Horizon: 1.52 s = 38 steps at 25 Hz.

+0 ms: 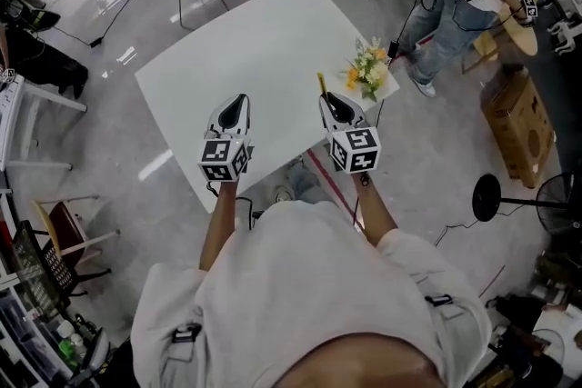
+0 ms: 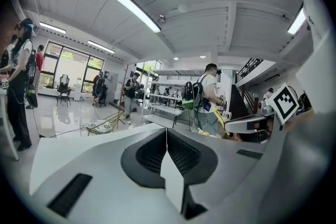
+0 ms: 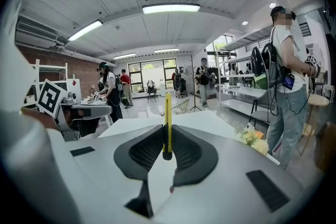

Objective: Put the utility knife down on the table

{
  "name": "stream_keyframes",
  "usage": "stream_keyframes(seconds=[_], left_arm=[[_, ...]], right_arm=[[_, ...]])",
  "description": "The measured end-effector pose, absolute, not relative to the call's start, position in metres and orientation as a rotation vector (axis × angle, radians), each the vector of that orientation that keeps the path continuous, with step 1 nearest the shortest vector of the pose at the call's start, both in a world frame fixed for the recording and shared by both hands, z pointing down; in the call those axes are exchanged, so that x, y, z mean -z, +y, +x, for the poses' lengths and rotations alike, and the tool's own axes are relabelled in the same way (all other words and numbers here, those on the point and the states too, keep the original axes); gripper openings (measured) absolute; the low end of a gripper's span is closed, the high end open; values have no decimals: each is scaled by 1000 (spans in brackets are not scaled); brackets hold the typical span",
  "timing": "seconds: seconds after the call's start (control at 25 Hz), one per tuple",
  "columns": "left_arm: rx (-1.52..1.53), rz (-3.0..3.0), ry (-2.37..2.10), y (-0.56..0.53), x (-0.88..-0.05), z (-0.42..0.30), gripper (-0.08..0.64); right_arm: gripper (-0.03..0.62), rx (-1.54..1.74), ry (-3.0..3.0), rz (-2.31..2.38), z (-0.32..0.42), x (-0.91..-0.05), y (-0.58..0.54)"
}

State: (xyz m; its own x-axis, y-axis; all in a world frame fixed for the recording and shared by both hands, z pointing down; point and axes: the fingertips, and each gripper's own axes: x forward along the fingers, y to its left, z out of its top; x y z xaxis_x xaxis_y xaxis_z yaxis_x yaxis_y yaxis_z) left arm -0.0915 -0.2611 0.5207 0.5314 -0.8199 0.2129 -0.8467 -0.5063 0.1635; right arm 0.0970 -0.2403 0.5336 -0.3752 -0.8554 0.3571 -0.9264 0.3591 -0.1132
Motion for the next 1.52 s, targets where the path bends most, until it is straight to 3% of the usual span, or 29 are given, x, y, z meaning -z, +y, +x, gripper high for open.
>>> stream_keyframes(seconds=[0.76,1.52], left_arm=[[-291,2381,-1518,-351,-542,-90,21],[-363,2303,-1364,-348,-603,-102,21]], right_arm=[[69,-568,-2450,1438,102,-559,-345],[69,-759,-2257,1356,79,-632,-316]])
